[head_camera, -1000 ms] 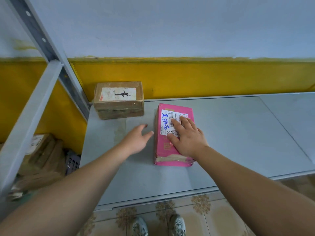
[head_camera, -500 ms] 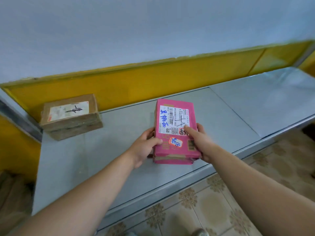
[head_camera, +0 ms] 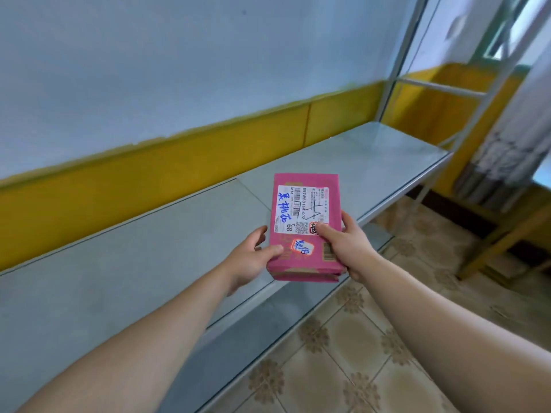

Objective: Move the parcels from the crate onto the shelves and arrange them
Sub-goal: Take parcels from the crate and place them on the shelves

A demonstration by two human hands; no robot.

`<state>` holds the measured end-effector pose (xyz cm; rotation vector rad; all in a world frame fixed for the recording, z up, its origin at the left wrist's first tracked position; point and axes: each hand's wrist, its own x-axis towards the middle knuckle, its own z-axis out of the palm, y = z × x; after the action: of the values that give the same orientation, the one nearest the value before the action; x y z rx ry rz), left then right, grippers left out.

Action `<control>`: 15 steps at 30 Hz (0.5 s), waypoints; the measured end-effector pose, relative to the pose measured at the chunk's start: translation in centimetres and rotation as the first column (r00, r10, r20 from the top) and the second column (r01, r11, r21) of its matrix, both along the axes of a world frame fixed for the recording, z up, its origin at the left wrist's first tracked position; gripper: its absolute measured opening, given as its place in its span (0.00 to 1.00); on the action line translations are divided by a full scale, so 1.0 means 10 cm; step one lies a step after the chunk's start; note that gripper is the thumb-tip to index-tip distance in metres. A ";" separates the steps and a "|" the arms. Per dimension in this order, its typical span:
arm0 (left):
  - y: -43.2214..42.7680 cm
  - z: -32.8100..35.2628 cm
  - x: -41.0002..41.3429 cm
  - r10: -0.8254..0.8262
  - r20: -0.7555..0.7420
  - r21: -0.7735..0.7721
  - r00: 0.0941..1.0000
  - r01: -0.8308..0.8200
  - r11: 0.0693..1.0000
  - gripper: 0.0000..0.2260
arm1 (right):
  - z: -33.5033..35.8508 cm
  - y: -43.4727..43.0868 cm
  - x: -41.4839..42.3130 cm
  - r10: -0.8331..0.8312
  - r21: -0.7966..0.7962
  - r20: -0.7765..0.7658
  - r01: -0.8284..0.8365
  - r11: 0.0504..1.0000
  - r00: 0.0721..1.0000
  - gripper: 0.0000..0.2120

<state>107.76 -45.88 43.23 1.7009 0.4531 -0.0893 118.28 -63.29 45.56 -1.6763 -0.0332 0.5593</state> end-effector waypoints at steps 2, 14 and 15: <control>-0.14 0.00 0.26 -0.017 -0.028 0.060 0.999 0.018 0.998 0.35 | 0.02 -0.20 0.22 -0.038 0.006 0.010 0.038 0.999 0.999 0.34; -0.04 -0.33 1.54 -0.026 -0.067 0.150 0.997 0.036 0.988 0.32 | -0.24 -0.12 1.51 -0.099 0.014 -0.055 0.100 0.995 0.994 0.34; 0.03 -0.39 1.64 -0.015 -0.071 0.166 0.997 0.026 0.986 0.31 | -0.27 -0.06 1.65 -0.095 0.007 -0.066 0.095 0.995 0.993 0.33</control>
<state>124.13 -45.59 39.34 1.8713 0.5067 -0.1295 134.80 -63.92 42.82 -1.6394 0.0908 0.5408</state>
